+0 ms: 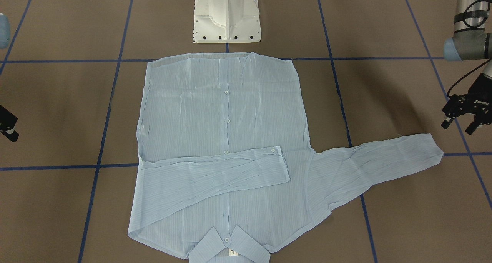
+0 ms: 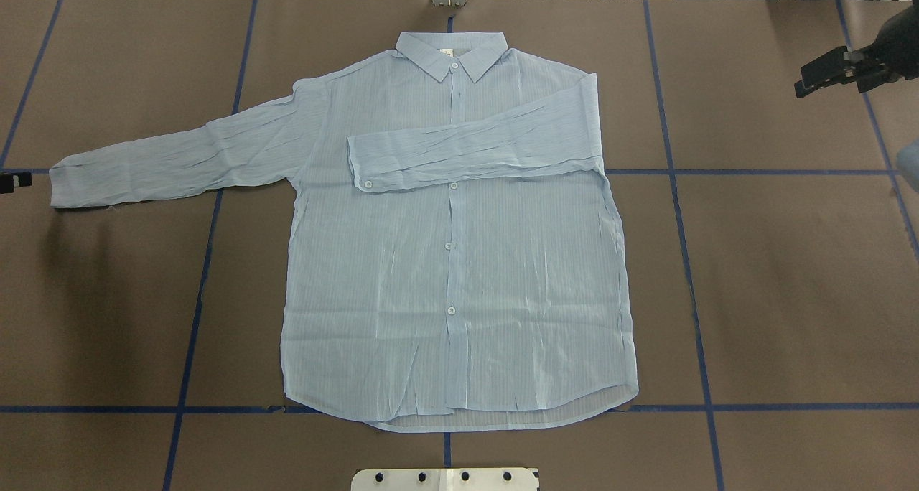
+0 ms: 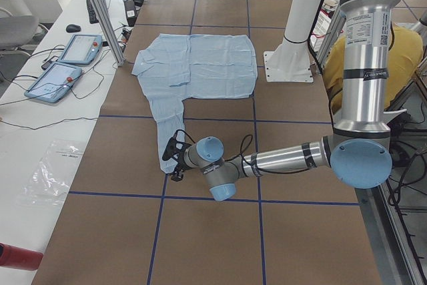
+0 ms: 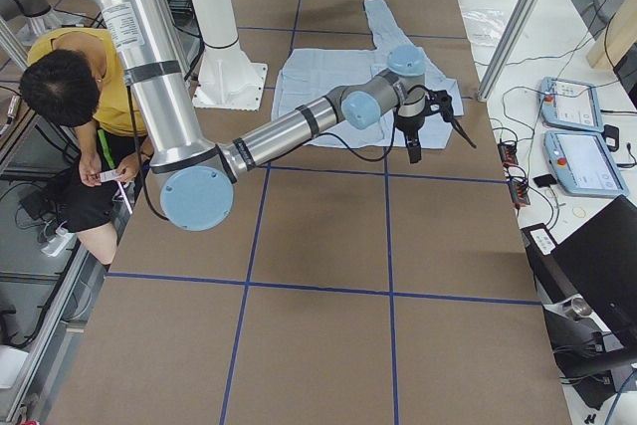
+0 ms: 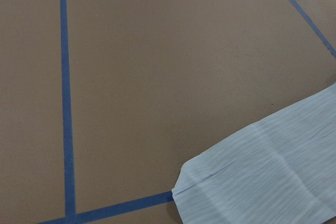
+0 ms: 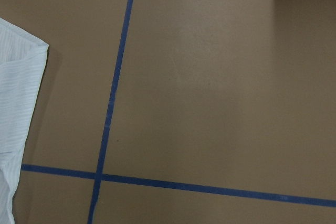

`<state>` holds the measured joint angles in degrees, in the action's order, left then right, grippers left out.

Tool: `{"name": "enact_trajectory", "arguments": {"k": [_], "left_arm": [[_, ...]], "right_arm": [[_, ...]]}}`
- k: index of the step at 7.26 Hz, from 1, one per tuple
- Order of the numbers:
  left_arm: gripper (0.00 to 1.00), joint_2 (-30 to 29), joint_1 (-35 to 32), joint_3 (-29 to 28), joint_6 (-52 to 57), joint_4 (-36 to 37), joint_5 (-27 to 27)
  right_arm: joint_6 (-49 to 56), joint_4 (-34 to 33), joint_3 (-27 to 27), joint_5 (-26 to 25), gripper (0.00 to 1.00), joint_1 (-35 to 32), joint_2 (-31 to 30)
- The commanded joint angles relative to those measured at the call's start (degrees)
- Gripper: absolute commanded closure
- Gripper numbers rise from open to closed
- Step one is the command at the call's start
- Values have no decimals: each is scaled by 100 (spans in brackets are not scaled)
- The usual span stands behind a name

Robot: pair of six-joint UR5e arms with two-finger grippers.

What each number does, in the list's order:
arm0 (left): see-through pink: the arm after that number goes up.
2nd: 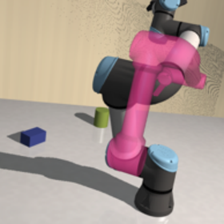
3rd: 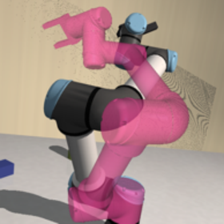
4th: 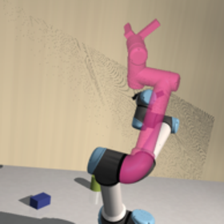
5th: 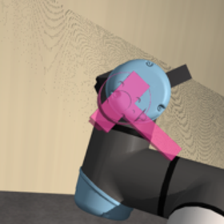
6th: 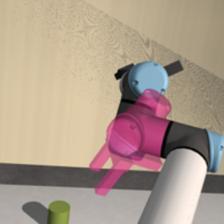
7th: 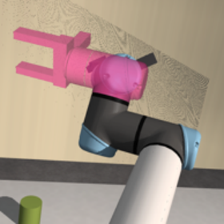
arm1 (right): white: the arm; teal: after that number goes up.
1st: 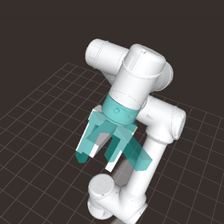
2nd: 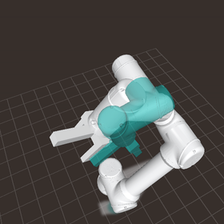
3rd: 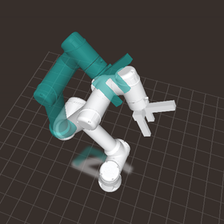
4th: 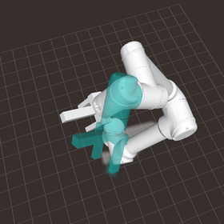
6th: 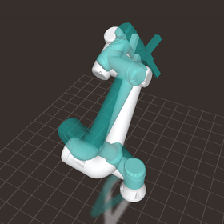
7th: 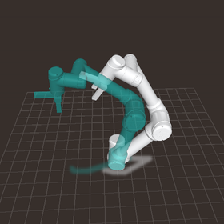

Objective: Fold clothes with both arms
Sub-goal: 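Release the sleeve and withdraw the right gripper outward, then move the left gripper to the sleeve cuff nearest it and grasp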

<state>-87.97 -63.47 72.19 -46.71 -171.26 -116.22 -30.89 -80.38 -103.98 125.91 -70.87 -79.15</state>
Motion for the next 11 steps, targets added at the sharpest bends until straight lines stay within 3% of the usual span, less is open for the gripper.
{"name": "enact_trajectory", "arguments": {"k": [1,7,11], "left_arm": [[37,-36,405,-55,-505,-145,135],[37,-397,494,-565,-471,-92,161],[36,-362,494,-565,-409,-109,170]], "right_arm": [[31,-4,-201,4,0,-59,-241],[-30,5,-201,-14,0,-59,-232],[-57,5,-219,-14,0,-59,-232]]}}
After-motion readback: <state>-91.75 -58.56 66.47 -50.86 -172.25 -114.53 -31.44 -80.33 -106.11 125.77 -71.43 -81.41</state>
